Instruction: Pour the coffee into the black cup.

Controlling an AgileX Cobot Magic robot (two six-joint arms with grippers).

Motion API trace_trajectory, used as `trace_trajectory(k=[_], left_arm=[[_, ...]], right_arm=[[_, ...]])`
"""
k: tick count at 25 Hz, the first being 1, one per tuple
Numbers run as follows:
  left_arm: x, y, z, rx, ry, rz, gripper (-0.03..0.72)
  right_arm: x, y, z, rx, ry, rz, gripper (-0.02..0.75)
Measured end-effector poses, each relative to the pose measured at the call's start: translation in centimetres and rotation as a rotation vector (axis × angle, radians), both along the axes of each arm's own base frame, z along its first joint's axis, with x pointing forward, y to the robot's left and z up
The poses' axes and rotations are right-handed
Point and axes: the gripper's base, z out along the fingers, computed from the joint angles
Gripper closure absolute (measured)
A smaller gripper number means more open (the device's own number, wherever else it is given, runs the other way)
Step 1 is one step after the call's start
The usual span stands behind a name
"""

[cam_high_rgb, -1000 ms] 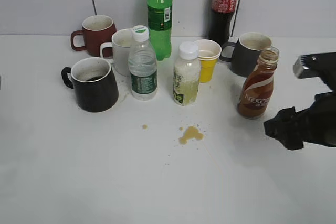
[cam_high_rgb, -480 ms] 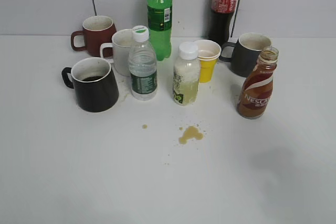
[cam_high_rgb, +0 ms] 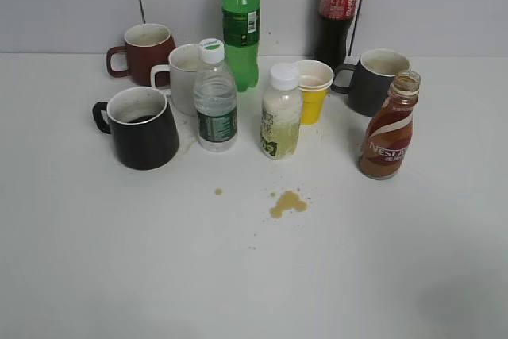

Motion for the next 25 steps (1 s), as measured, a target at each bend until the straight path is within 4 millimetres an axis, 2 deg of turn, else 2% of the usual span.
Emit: trace_trajectory(k=[25], left_arm=[[0.39,-0.1,-0.39,-0.01,-0.029,0.003,0.447]], right_arm=[[-0.17,-0.06,0.05,0.005,-0.012,-0.001,0.146]])
